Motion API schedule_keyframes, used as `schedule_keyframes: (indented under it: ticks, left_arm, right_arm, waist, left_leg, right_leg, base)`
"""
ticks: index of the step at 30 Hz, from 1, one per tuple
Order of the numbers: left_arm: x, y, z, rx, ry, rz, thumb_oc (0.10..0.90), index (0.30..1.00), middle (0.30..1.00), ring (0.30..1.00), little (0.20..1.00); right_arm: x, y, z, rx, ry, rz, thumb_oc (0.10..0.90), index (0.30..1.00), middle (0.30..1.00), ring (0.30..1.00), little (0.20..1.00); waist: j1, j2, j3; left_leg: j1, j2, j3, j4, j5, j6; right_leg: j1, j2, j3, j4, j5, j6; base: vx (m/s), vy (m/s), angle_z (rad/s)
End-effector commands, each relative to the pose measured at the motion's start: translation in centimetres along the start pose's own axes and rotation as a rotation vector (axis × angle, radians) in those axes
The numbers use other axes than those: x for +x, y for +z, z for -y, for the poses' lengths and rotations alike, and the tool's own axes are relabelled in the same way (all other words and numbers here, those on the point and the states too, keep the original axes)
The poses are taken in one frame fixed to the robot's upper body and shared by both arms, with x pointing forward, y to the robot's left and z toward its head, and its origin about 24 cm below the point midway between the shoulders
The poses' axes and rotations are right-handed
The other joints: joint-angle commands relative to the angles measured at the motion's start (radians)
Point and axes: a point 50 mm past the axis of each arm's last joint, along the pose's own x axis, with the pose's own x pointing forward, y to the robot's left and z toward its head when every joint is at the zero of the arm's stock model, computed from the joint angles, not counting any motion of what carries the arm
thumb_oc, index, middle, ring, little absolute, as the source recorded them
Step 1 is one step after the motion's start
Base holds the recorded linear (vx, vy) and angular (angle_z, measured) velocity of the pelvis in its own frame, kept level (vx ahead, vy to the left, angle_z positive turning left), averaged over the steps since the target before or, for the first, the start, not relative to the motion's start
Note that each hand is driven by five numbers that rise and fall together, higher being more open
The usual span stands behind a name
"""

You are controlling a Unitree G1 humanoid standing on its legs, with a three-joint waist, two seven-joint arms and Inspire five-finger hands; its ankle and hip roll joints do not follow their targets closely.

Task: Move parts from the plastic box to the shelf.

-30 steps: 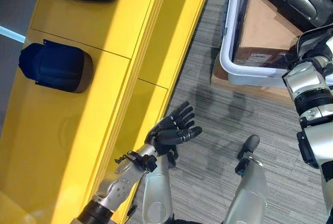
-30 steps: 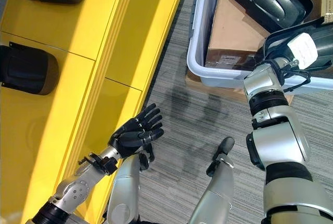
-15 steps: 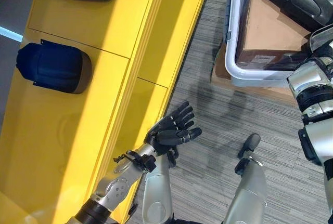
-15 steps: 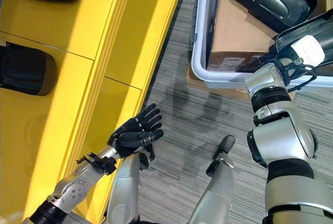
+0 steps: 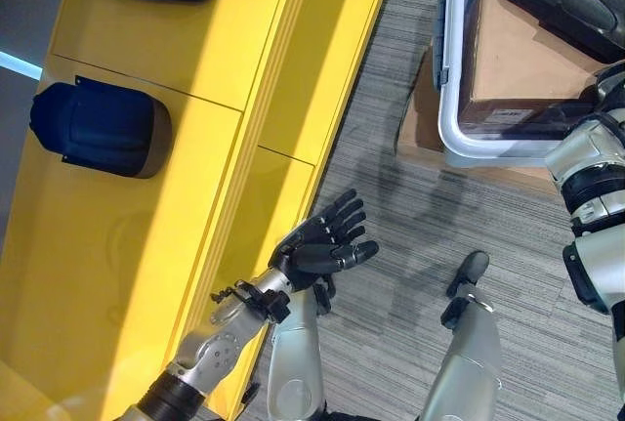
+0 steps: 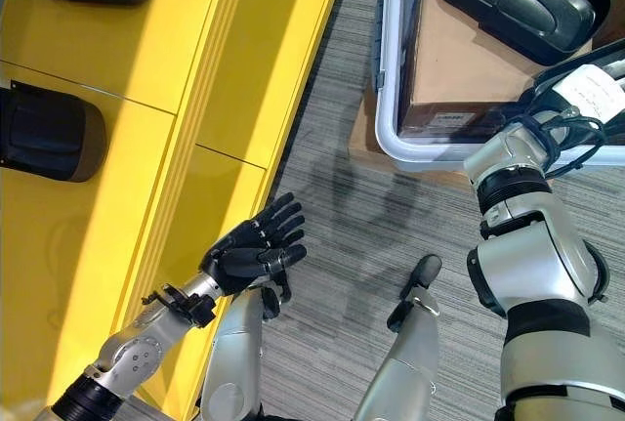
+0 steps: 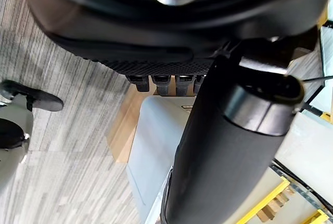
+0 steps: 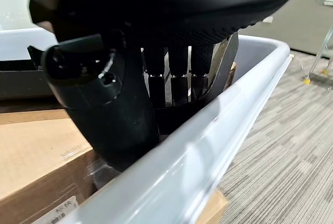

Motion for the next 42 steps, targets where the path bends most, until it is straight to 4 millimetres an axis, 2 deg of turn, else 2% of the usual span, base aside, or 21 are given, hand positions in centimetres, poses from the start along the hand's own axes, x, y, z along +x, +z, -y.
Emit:
schedule_keyframes:
  ticks: [1,4,11,18,23,25,28,32,37,42]
  left_arm:
    - [-0.2,1.3,2.1,-0.017,-0.149,0.113,0.9,1.0,1.0,1.0,1.0]
    - [-0.3,1.4,2.1,-0.015,-0.151,0.114,0.9,1.0,1.0,1.0,1.0]
    - [-1.1,1.7,1.8,-0.005,-0.15,0.106,0.9,1.0,1.0,1.0,1.0]
    - [-2.2,1.8,1.4,-0.001,-0.141,0.096,0.9,1.0,1.0,1.0,1.0]
    - [-2.8,1.7,1.4,-0.009,-0.148,0.093,0.9,1.0,1.0,1.0,1.0]
    - [-2.9,1.6,1.3,-0.014,-0.147,0.09,0.9,1.0,1.0,1.0,1.0]
    - [-3.1,1.4,1.2,-0.017,-0.146,0.082,0.9,1.0,1.0,1.0,1.0]
    - [-3.1,1.2,1.2,-0.018,-0.156,0.08,0.9,1.0,1.0,1.0,1.0]
    - [-3.0,1.0,1.1,-0.017,-0.162,0.077,0.9,1.0,1.0,1.0,1.0]
    - [-2.8,1.1,1.2,-0.012,-0.177,0.082,0.9,1.0,1.0,1.0,1.0]
  right_arm:
    - [2.8,-4.7,4.0,-0.17,-0.205,-0.136,0.4,0.3,0.3,0.3,0.3]
    - [2.8,-4.7,4.3,-0.166,-0.23,-0.129,0.4,0.3,0.3,0.3,0.3]
    - [3.6,-5.7,6.7,-0.124,-0.321,-0.141,0.4,0.3,0.3,0.3,0.3]
    - [4.7,-7.2,10.1,-0.102,-0.423,-0.133,0.4,0.3,0.3,0.3,0.3]
    - [5.2,-7.2,13.1,-0.114,-0.501,-0.077,0.4,0.3,0.3,0.3,0.3]
    - [5.2,-7.1,13.8,-0.127,-0.516,-0.047,0.4,0.3,0.3,0.3,0.3]
    - [5.2,-6.3,14.8,-0.141,-0.529,0.015,0.4,0.3,0.3,0.3,0.3]
    - [5.0,-5.3,15.4,-0.153,-0.536,0.085,0.4,0.3,0.3,0.3,0.3]
    - [4.4,-3.3,15.4,-0.156,-0.546,0.213,0.4,0.3,0.3,0.3,0.3]
    - [2.9,0.2,15.3,-0.148,-0.55,0.426,0.4,0.3,0.3,0.3,0.3]
  waist:
    - [-0.002,0.054,-0.005]
    - [-0.003,0.049,-0.005]
    - [-0.011,0.017,-0.005]
    - [-0.02,-0.024,-0.005]
    - [-0.022,-0.046,-0.005]
    - [-0.022,-0.052,-0.005]
    - [-0.022,-0.066,-0.005]
    - [-0.022,-0.072,-0.005]
    - [-0.025,-0.076,-0.005]
    - [-0.03,-0.08,-0.005]
  left_leg:
    - [0.042,0.004,-0.061,-0.132,0.022,-0.018]
    - [0.053,0.006,-0.058,-0.139,0.022,-0.018]
    - [0.125,0.014,-0.045,-0.179,0.033,-0.026]
    - [0.215,0.031,-0.034,-0.219,0.046,-0.037]
    - [0.272,0.045,-0.028,-0.251,0.063,-0.047]
    - [0.286,0.049,-0.029,-0.256,0.07,-0.049]
    - [0.304,0.056,-0.031,-0.265,0.078,-0.05]
    - [0.311,0.061,-0.035,-0.268,0.083,-0.052]
    - [0.32,0.06,-0.038,-0.275,0.082,-0.049]
    - [0.351,0.055,-0.035,-0.291,0.075,-0.045]
  right_leg:
    - [0.01,0.008,-0.018,0.223,-0.262,0.031]
    - [0.021,0.01,-0.02,0.216,-0.26,0.032]
    - [0.087,0.023,-0.033,0.19,-0.258,0.038]
    - [0.153,0.048,-0.048,0.189,-0.274,0.028]
    - [0.187,0.066,-0.057,0.2,-0.292,0.016]
    - [0.196,0.071,-0.059,0.205,-0.297,0.012]
    - [0.206,0.081,-0.061,0.213,-0.306,0.007]
    - [0.209,0.092,-0.06,0.216,-0.311,0.001]
    - [0.215,0.102,-0.056,0.206,-0.307,0.001]
    - [0.239,0.106,-0.049,0.183,-0.3,0.006]
  base:
    - [0.0,0.0,0.0]
    - [0.0,0.0,0.0]
    - [0.0,-0.046,0.0]
    - [0.02,-0.049,-0.05]
    - [0.02,-0.038,-0.09]
    - [0.03,-0.035,-0.06]
    - [0.01,-0.032,-0.07]
    - [0.0,-0.008,-0.01]
    - [-0.02,0.003,-0.03]
    - [-0.03,0.02,-0.02]
